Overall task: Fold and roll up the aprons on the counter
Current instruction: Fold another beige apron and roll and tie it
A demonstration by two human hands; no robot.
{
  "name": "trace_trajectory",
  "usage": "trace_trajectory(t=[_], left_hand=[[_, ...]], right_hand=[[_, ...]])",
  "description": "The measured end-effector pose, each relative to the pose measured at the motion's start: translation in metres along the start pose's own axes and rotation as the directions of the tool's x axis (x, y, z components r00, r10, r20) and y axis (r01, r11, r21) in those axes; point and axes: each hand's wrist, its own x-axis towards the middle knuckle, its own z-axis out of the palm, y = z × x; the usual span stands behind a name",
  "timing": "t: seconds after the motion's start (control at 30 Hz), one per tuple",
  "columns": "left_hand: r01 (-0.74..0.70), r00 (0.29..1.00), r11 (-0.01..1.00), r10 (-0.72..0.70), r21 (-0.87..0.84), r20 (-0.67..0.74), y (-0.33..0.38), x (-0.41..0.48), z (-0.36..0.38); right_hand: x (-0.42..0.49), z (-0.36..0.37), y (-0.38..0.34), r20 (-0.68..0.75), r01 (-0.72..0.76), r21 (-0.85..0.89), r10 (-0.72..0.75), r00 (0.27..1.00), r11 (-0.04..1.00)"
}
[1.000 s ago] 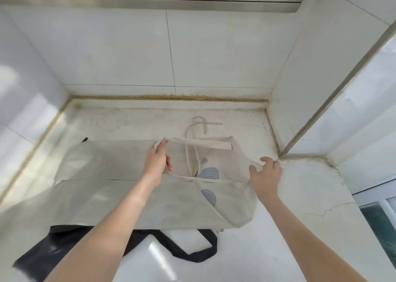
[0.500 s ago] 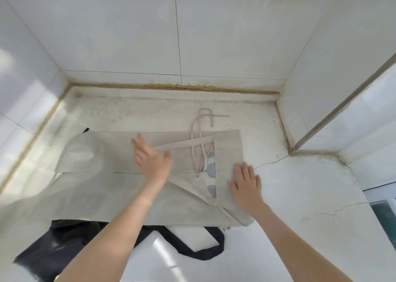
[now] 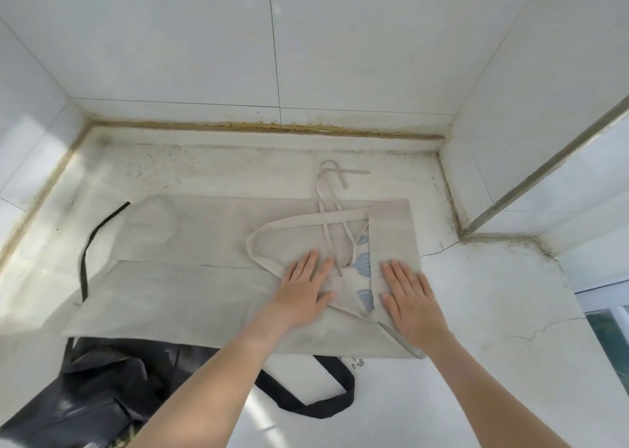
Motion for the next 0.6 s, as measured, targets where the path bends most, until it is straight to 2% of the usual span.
trace_trajectory(t=[0.13, 0.2, 0.27, 0.33, 0.4, 0.47, 0.6], left_hand=[[-0.119, 0.993, 0.993, 0.119, -0.004, -0.004, 0.005, 0.004, -0.004], [-0.149, 0.985, 0.981, 0.135, -0.128, -0.112, 0.010, 0.010, -0.012], [-0.147, 0.963, 0.964, 0.088, -0.222, -0.256, 0.010, 0.018, -0.026], [-0.140, 0.934, 0.969, 0.061, -0.203, -0.353, 0.005, 0.031, -0.040], [-0.108, 0.921, 0.983, 0.044, -0.147, -0.388, -0.004, 0.047, -0.057], [-0.054, 0.930, 0.996, 0.026, -0.067, -0.367, -0.012, 0.060, -0.072], [0.094, 0.961, 0.992, -0.069, 0.080, -0.269, -0.033, 0.084, -0.089]], right_hand=[[-0.024, -0.005, 0.052, -0.062, -0.042, -0.026, 0.040, 0.997, 0.999], [-0.024, -0.013, 0.063, -0.104, -0.062, -0.010, 0.061, 0.993, 0.998], [-0.009, -0.025, 0.061, -0.180, -0.054, 0.001, 0.053, 0.982, 0.999], [0.015, -0.039, 0.049, -0.243, -0.039, 0.030, 0.045, 0.969, 0.999], [0.045, -0.052, 0.033, -0.285, -0.031, 0.076, 0.051, 0.957, 0.997], [0.073, -0.066, 0.015, -0.248, -0.026, 0.138, 0.060, 0.967, 0.990], [0.121, -0.083, -0.010, -0.027, -0.083, 0.266, 0.094, 0.995, 0.960]])
